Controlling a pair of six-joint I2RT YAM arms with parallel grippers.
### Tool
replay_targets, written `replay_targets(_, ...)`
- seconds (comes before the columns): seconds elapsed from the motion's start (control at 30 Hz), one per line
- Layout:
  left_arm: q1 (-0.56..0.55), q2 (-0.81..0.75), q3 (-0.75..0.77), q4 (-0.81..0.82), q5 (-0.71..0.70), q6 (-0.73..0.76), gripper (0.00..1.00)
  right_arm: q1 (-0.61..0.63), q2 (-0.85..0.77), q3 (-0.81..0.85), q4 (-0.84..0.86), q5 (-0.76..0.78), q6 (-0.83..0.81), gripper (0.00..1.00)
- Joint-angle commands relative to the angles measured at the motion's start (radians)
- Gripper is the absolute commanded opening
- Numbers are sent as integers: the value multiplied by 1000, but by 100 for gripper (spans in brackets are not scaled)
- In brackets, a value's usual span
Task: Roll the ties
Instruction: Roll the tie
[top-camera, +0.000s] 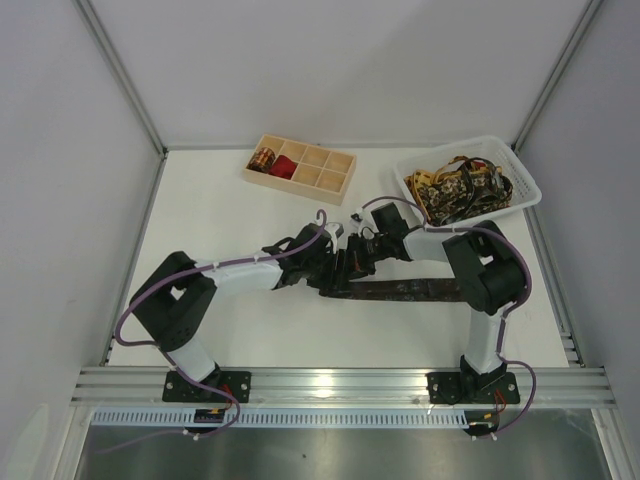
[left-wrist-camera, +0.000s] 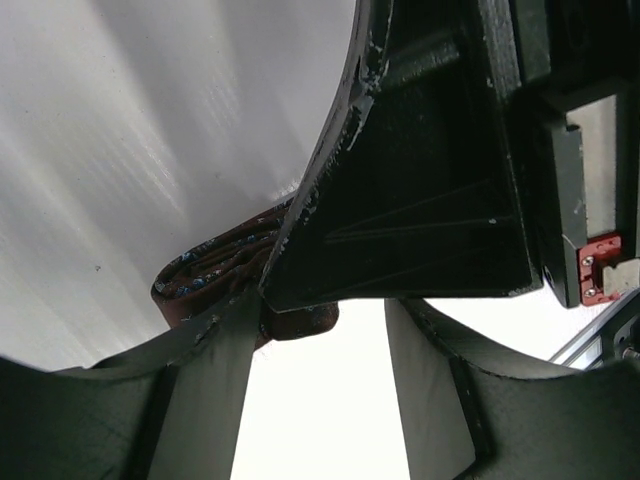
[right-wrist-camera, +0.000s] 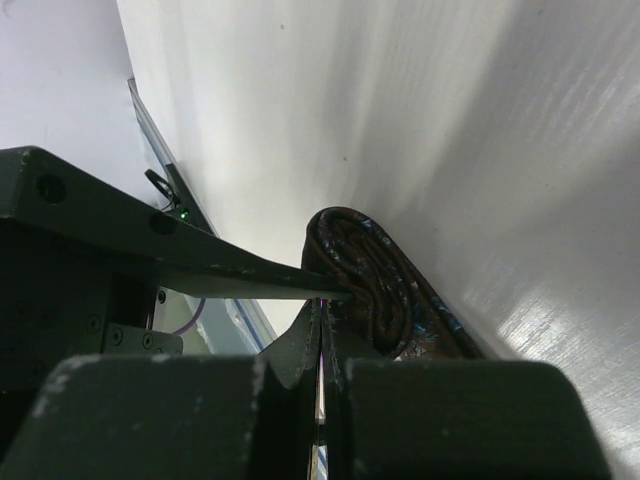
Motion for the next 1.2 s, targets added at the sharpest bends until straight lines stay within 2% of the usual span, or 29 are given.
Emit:
replay_targets(0.0, -10, 52, -66, -103, -24, 33, 60, 6, -49, 4, -18, -30, -19, 0)
replay_targets(0.27, -10, 52, -61, -100, -27, 38, 60, 37, -17, -17, -31, -29, -41, 0)
replay_targets(0.47, -10, 40, -55, -115, -24, 49, 62, 34, 8, -31, -31, 58, -67, 0)
replay_targets(0.77, -10, -46, -28, -132, 14, 69, 69, 34, 60, -40, 21, 117, -84, 0)
replay_targets(0.87, -8, -89, -22, -137, 22, 76, 74, 34, 64, -69, 101, 137, -76, 0)
replay_targets(1.07, 44, -176, -32, -163, 74, 98, 76, 34, 92, -88, 141, 146, -59, 0)
replay_targets(1.17, 126, -251, -75, -152, 133, 102, 76, 34, 92, -88, 144, 144, -75, 0)
